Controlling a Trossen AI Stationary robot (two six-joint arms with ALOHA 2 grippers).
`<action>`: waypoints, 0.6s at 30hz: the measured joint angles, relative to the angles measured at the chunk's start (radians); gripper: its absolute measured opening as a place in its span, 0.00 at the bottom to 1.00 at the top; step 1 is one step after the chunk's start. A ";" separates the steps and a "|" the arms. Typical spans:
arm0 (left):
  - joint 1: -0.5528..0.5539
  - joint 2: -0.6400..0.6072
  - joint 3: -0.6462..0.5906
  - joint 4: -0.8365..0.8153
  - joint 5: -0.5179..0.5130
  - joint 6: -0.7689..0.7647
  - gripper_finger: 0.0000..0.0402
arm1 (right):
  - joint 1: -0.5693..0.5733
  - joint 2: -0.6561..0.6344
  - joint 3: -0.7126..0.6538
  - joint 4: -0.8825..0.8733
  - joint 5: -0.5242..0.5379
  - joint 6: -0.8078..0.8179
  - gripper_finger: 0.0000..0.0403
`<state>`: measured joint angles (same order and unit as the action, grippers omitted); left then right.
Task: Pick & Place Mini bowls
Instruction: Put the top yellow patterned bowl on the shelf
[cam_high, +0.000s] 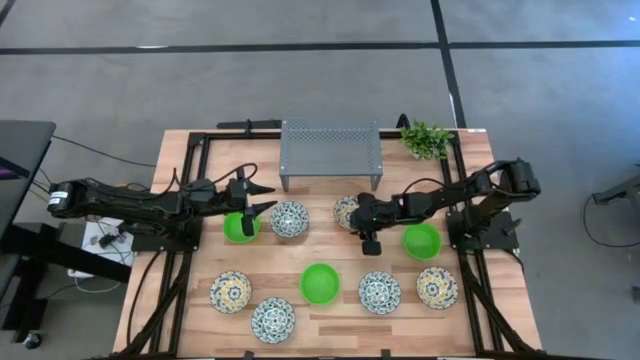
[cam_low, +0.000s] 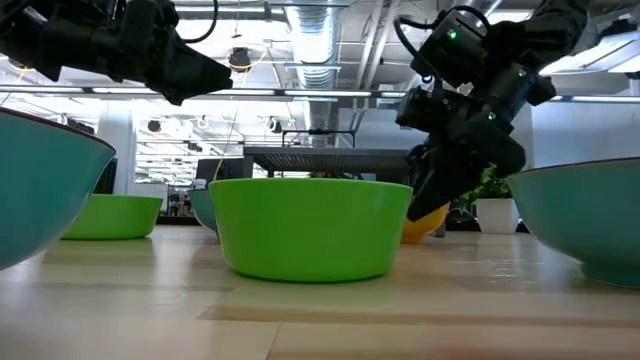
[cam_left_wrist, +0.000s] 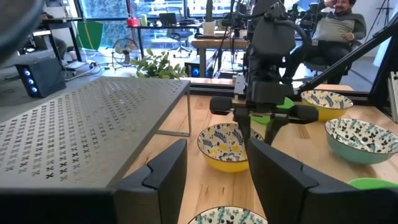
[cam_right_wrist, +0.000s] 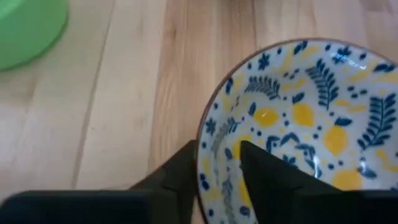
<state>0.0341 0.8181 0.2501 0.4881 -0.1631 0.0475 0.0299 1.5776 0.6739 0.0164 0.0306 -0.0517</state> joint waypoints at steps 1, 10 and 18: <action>0.000 0.000 0.000 0.000 0.000 0.000 0.42 | 0.000 0.000 0.000 0.003 0.001 0.000 0.22; -0.001 0.000 0.000 0.000 0.000 -0.003 0.42 | 0.017 -0.092 -0.002 -0.033 -0.008 0.029 0.05; -0.001 0.000 0.000 0.000 0.000 -0.004 0.42 | 0.083 -0.311 0.068 -0.134 0.002 -0.015 0.04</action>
<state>0.0334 0.8181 0.2501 0.4881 -0.1631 0.0433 0.1133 1.2666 0.7421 -0.1175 0.0330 -0.0669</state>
